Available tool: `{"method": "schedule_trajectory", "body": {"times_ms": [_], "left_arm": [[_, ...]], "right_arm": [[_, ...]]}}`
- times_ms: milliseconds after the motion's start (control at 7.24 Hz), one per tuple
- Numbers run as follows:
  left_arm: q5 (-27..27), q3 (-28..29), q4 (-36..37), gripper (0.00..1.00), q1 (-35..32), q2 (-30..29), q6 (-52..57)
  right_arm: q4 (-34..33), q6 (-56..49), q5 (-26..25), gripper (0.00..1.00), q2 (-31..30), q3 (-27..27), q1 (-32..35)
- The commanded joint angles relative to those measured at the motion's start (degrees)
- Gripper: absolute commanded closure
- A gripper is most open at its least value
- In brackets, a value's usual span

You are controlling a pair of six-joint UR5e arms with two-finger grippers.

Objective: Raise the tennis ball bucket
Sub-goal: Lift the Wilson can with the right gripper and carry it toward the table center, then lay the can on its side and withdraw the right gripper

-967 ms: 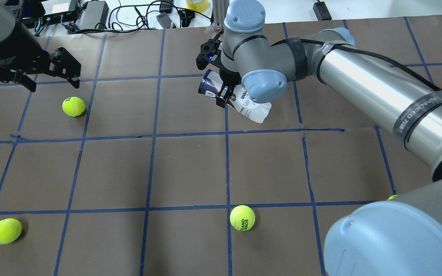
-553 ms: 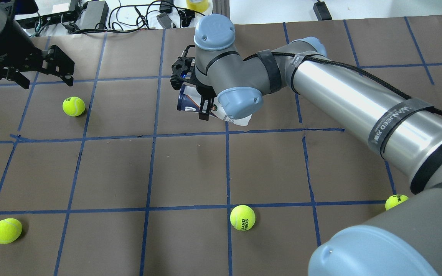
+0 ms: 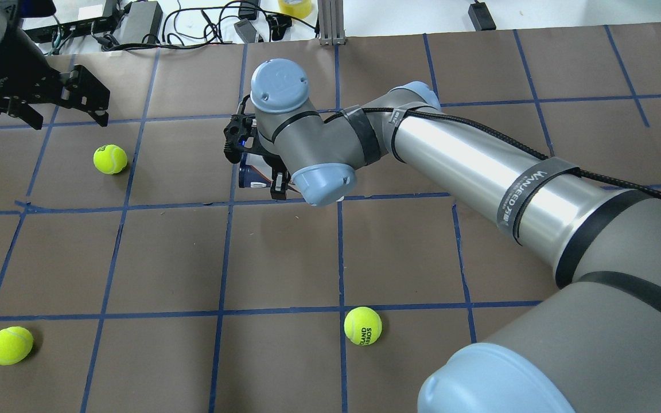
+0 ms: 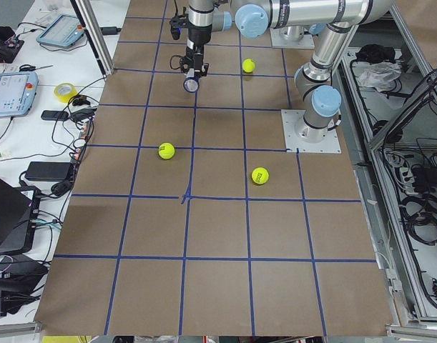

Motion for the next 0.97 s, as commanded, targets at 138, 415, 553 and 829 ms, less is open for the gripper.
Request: {"method": "schedule_trajectory", "body": {"times_ms": [138,415,553,829], "left_arm": [[-0.2,-0.2,0.0,0.00,0.0,0.0,0.0],[-0.2,-0.2,0.0,0.00,0.0,0.0,0.0],[-0.2,-0.2,0.0,0.00,-0.1,0.0,0.0],[-0.2,-0.4,0.0,0.00,-0.1,0.0,0.0]], "right_arm": [[-0.5,0.1,0.2,0.00,0.8,0.8,0.2],[0.2,0.3,1.2,0.00,-2.3,-0.1,-0.1],[0.2,0.3,2.1,0.00,-3.4,-0.2,-0.4],[1.2,-0.5,3.2,0.00,-4.7,-0.6,-2.1]]}}
